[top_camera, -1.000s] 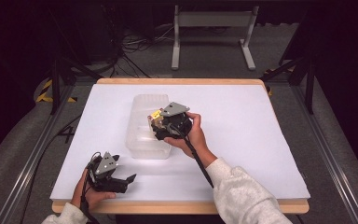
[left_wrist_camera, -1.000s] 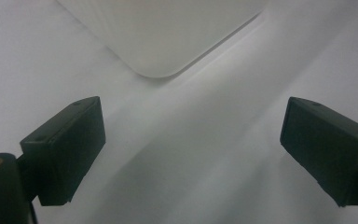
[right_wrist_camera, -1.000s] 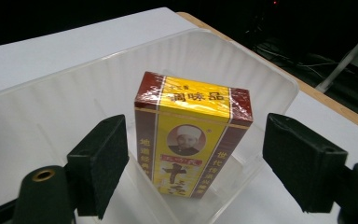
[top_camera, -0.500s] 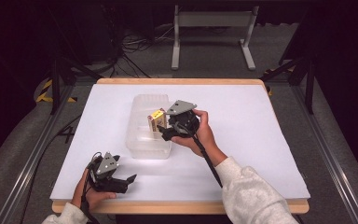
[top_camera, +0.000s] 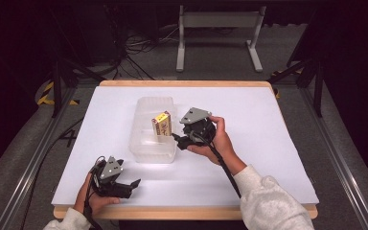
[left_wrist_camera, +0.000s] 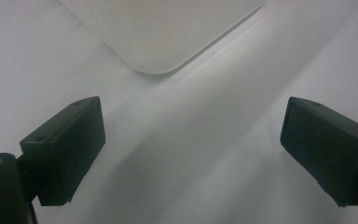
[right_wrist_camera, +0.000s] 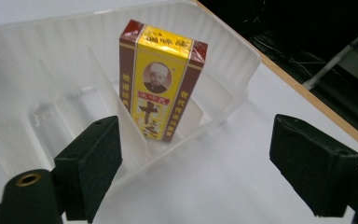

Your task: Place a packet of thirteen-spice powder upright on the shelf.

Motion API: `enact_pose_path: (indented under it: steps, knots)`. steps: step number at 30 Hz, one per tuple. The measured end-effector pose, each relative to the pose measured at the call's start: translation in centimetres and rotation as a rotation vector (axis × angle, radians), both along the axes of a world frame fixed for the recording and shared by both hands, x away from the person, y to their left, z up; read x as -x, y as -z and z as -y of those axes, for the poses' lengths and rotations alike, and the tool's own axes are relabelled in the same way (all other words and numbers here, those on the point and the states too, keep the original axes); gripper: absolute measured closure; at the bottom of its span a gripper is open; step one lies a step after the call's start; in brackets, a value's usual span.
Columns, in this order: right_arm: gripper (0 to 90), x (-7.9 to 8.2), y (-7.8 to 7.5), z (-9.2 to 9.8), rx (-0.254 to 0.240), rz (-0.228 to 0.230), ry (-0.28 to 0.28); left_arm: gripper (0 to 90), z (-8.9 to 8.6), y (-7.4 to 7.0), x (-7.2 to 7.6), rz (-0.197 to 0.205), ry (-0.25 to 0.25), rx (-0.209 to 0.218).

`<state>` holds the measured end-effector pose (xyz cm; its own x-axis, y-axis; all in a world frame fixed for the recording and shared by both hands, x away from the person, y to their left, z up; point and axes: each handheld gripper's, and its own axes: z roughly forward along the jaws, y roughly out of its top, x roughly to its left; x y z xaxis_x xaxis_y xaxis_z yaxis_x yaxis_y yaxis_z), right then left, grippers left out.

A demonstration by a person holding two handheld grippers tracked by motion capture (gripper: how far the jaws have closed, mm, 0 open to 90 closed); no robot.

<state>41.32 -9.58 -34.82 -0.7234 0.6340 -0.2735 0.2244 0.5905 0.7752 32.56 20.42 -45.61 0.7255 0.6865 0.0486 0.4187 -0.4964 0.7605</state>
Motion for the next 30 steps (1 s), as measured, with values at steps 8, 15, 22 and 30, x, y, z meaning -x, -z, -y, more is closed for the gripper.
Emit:
enact_pose_path:
  steps: [8,15,22,30]
  knots:
    - [16.9,0.8,0.2,1.5,0.04,0.018,0.009,7.0,0.1,0.0,0.0,0.001,0.002,-0.004]
    - [17.1,1.5,0.4,2.9,0.051,0.033,0.017,6.8,0.2,0.0,-0.1,-0.002,-0.001,-0.003]
    - [17.8,2.1,1.1,4.8,0.075,0.043,0.018,6.8,0.1,0.0,-0.1,0.001,-0.014,0.003]
    - [17.0,2.9,1.5,7.1,0.085,0.068,0.024,6.8,0.2,0.0,-0.2,0.0,-0.016,0.0]
